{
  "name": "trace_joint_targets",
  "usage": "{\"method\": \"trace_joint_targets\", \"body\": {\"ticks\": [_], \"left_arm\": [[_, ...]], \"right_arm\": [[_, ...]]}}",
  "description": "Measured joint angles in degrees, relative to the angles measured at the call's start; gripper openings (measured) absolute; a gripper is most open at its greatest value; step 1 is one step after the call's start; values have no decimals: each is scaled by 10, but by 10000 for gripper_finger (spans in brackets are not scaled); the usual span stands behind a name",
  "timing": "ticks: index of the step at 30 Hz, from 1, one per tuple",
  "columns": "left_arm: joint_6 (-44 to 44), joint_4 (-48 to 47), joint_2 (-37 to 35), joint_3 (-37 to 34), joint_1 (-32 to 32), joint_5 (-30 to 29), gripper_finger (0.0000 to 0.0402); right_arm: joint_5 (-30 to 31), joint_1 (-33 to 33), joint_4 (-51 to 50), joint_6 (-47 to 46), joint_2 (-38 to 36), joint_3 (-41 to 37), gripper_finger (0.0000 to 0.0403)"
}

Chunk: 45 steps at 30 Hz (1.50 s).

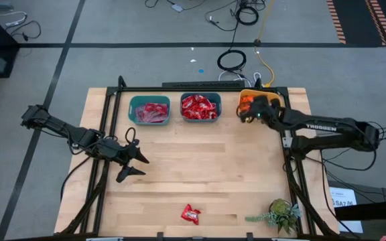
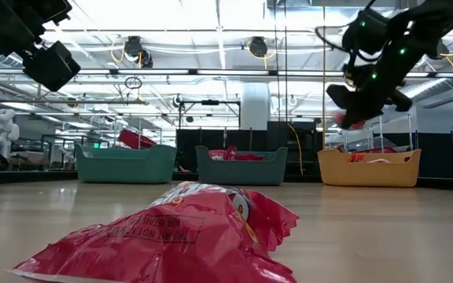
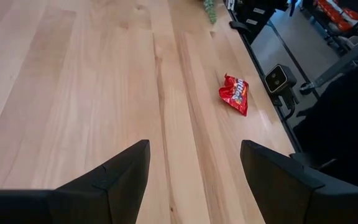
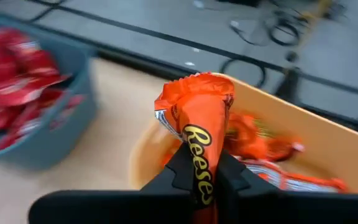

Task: Sort candy
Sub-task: Put the orange chocolate into the yellow bin, then put the red candy into the blue bin

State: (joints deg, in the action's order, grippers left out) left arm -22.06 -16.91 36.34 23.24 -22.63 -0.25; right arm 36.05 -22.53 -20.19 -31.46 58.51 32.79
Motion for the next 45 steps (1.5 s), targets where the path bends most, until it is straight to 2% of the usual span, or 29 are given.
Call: {"method": "trace_joint_targets", "body": {"ticks": [4, 10, 16, 21, 26, 35, 45], "left_arm": [[0, 0, 0, 0, 0, 0, 261], [0, 0, 0, 0, 0, 0, 261], [0, 0, 0, 0, 0, 0, 261], [-1, 0, 0, 0, 0, 0, 261], [-1, 0, 0, 0, 0, 0, 261], [0, 0, 0, 0, 0, 0, 261], [0, 0, 0, 0, 0, 0, 261]], "right_arm": [[0, -53, -14, -8, 2, 0, 33], [-2, -105, -14, -9, 2, 0, 100], [-2, -131, -15, -9, 2, 0, 163], [-3, -133, -15, -5, 2, 0, 195], [-3, -133, -15, -5, 2, 0, 207], [-5, -132, -15, -5, 2, 0, 207], [-174, -111, 24, 82, 1, 1, 206]]}}
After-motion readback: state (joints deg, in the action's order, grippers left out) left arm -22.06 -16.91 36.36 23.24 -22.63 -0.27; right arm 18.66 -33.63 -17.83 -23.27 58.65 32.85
